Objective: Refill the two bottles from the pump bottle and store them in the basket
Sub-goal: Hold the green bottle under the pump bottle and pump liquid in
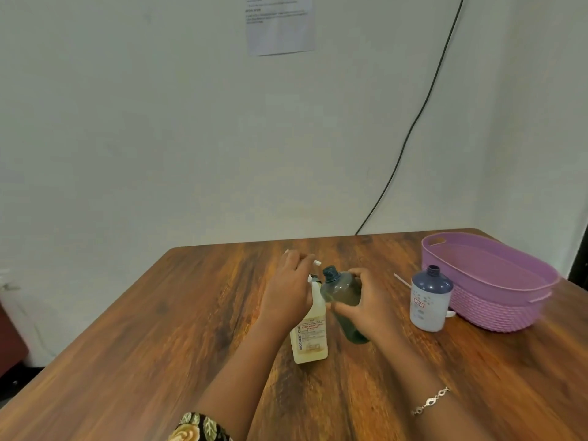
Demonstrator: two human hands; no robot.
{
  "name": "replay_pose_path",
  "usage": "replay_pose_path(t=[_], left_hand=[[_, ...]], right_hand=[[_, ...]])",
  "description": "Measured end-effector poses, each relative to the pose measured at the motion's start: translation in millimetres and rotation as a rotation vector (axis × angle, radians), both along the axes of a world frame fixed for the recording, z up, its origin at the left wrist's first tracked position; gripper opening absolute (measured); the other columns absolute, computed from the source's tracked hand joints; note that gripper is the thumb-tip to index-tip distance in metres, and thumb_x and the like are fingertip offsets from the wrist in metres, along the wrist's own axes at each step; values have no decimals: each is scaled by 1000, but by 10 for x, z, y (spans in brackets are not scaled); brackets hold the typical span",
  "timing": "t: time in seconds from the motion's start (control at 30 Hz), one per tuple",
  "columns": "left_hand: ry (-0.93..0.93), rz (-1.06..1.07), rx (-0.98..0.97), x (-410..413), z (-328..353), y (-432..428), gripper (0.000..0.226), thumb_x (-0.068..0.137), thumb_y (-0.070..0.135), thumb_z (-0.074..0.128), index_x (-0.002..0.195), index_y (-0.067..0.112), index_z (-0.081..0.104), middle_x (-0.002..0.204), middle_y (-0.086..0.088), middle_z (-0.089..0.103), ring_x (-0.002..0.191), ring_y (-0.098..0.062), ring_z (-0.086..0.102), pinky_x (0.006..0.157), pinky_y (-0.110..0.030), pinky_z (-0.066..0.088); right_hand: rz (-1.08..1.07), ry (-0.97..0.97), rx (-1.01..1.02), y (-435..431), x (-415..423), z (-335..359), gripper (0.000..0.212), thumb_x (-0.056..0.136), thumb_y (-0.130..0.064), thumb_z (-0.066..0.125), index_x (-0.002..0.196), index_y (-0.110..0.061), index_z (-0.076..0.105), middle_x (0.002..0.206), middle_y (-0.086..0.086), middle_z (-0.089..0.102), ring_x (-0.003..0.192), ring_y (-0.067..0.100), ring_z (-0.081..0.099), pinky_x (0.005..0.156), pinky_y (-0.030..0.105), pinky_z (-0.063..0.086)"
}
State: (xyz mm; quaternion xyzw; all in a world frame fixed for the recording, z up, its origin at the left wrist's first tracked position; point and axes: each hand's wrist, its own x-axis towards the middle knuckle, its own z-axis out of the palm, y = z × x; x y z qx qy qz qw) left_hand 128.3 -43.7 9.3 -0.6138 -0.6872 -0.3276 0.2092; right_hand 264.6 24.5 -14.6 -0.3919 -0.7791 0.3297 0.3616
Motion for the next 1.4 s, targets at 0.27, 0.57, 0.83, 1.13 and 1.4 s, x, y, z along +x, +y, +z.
replay_pose_path(t=[0.27,0.57,0.83,1.13,1.4], left_hand=[[19,-3,-18,47,-36,-22,45,73,-12,59,117,-3,60,115,-14,59,111,-29,54,95,-40,48],[8,13,4,62,-45,19,47,63,-16,64,108,-2,65,104,-12,64,99,-29,60,92,-42,49],[-55,7,-69,46,-11,17,46,76,-11,53,118,5,61,117,-6,59,111,-21,50,84,-19,37],[-24,36,-123,36,128,-56,49,88,1,48,136,10,45,138,-2,46,127,-14,37,100,-20,31],[-13,73,-96,60,-27,-13,46,74,-7,60,119,4,61,117,-8,60,112,-23,52,86,-25,43]], right_hand=[[17,-13,-8,16,-44,59,64,71,-33,78,123,-26,40,124,-5,51,106,10,47,85,28,43],[20,-10,3,61,-120,87,65,69,-31,79,122,-24,42,123,-3,53,110,16,50,83,26,42],[-5,-49,30,77,-131,55,65,68,-33,79,122,-25,43,119,-2,54,105,16,52,80,29,46],[22,-66,34,66,-134,118,64,68,-31,79,121,-24,44,120,-2,54,107,17,51,86,35,47],[7,-89,70,72,-153,86,66,68,-34,78,123,-24,44,120,-3,54,106,15,51,84,32,47]])
